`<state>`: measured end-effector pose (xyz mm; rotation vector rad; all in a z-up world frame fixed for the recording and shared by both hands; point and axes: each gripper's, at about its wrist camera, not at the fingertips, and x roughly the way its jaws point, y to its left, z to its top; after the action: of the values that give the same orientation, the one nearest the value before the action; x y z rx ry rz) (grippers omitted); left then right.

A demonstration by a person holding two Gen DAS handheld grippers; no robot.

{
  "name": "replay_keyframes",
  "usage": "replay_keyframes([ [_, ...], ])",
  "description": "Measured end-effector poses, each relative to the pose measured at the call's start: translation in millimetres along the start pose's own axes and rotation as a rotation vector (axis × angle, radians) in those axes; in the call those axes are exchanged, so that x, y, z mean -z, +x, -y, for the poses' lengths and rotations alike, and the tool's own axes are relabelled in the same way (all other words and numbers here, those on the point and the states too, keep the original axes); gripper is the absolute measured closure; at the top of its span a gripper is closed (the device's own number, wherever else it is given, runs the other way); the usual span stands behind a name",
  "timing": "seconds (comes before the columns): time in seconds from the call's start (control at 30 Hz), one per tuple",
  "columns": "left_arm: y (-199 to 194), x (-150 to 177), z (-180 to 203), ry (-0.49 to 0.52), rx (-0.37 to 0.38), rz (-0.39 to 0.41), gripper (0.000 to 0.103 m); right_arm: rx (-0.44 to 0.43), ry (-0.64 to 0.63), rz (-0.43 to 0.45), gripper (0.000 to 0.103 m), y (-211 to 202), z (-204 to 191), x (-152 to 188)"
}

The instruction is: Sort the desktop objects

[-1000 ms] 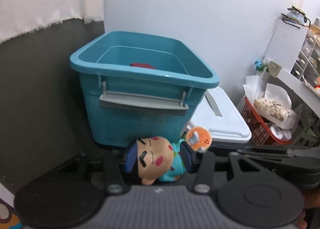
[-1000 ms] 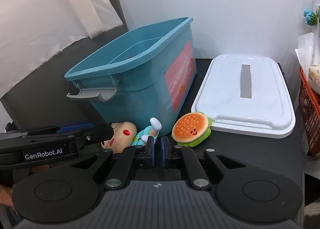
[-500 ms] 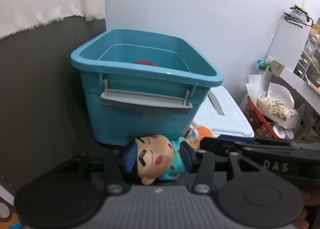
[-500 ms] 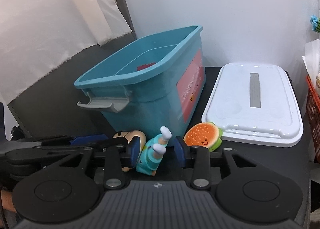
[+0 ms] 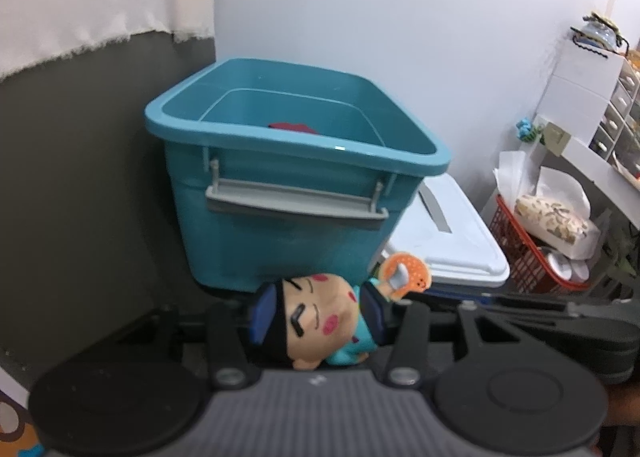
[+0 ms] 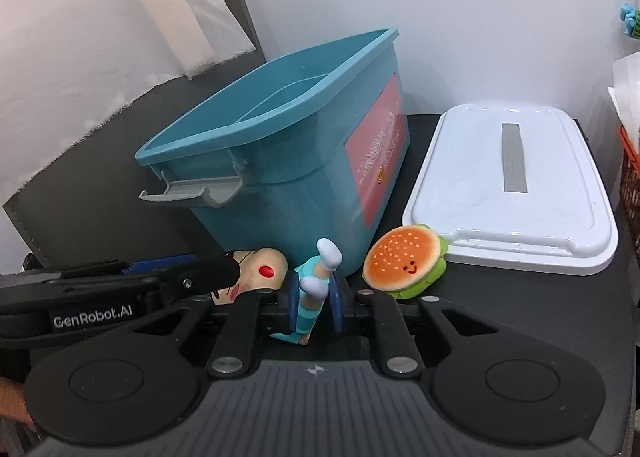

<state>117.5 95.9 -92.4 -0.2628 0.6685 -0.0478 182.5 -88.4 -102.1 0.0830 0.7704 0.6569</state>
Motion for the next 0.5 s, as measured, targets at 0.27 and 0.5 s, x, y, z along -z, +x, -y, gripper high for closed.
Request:
replay_keyframes([
  [0.27, -8, 1, 1, 0.002, 0.015, 0.012, 0.053, 0.040, 0.027, -0.003, 0.086, -12, 1, 9],
  [0.5, -14, -2, 5, -0.001, 0.034, 0.027, 0.053, 0.097, 0.062, -0.018, 0.089, -19, 7, 18],
])
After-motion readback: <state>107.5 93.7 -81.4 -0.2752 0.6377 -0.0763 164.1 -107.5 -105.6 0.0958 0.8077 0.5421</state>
